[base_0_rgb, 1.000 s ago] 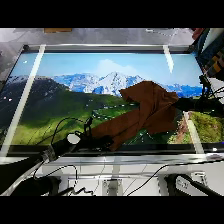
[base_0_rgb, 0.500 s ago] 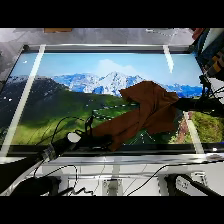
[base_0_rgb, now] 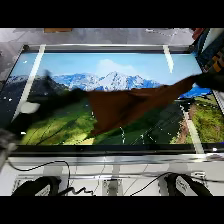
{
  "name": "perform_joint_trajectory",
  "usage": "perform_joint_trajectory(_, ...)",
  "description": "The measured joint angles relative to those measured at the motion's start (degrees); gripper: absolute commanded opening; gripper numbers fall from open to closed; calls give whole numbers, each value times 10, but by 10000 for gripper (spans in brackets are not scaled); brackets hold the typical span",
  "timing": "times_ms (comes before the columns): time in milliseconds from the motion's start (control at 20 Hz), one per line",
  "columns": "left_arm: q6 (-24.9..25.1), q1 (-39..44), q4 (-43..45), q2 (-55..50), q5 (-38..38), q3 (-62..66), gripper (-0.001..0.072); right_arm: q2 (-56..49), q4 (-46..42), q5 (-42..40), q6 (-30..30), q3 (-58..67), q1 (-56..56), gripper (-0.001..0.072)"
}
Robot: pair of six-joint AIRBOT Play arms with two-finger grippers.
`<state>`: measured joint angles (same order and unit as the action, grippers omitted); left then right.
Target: Fold the clothes and pants, and hang the long-sleeved shirts on hangers.
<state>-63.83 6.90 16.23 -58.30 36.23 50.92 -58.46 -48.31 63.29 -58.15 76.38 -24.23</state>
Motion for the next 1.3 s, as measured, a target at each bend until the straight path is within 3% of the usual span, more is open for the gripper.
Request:
perform_joint_trajectory(250,9,-153,4,113,6,107,15,74,1,-21,-8,125,0,19)
perform_joint_trajectory(500,17,-258,21,224,-36,145,16,141,-17,-40,-10,212,0,19)
perform_joint_trajectory(750,6,-315,143,280,-52,151,15,181,-78,-4,-15,234,0,18)
perform_joint_trajectory(1050,-54,-310,264,164,112,136,17,144,-106,51,-80,137,0,19)
perform_joint_trajectory(1300,-11,-218,265,-19,160,126,17,61,-74,48,-99,-18,0,19)
